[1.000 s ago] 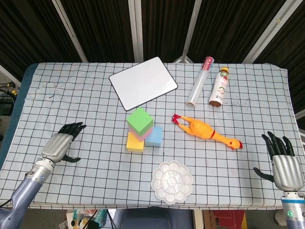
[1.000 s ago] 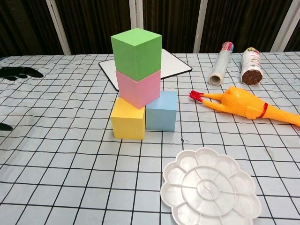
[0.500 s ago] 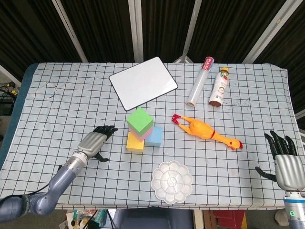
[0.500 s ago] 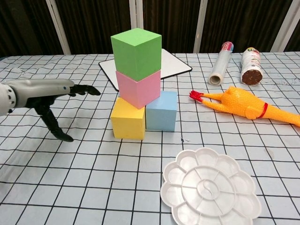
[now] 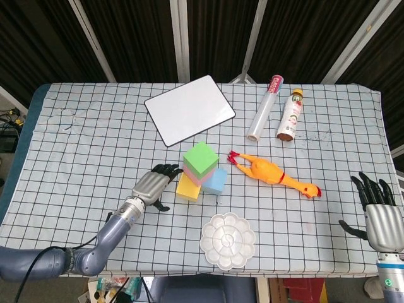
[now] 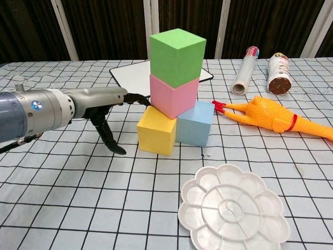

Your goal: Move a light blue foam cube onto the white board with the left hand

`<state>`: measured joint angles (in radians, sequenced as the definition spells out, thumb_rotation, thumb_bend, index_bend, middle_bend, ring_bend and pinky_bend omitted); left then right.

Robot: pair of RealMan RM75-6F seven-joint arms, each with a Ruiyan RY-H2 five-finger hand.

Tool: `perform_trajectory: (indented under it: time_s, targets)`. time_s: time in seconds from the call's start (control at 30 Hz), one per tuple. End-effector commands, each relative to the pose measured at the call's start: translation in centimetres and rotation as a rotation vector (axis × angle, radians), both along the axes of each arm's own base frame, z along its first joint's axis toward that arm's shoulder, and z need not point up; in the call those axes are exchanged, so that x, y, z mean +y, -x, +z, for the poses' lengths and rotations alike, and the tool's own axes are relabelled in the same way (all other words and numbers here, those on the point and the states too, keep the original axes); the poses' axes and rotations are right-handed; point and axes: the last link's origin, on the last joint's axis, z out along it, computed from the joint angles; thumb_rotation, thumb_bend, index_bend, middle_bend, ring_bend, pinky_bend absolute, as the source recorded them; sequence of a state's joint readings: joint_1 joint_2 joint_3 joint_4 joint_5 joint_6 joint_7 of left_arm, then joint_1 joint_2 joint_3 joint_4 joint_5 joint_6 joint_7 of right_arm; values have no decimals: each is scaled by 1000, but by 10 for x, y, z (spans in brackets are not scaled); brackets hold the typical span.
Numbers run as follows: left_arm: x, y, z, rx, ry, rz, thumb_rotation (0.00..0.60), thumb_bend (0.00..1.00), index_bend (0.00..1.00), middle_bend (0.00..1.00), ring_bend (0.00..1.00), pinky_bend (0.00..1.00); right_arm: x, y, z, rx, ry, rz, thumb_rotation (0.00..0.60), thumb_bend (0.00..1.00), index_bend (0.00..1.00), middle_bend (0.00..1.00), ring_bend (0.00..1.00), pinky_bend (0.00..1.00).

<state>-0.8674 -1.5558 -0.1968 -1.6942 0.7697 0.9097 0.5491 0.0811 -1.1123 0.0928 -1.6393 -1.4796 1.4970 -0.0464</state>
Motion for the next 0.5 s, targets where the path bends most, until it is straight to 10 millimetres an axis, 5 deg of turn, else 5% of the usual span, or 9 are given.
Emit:
perform_trajectory:
  time_s: [0.03,0.5]
  targets:
    - [4,-12,-5,-13,-55,-39,600,2,0,26,0,39,0,0,-1,1,-2,0,600,27,112,67,129,37]
    - [-1,-19,-32,0,-46,-94,600,7,1,72,21,96,-2,0,-3,4,-17,-9,600,27,114,67,129,37]
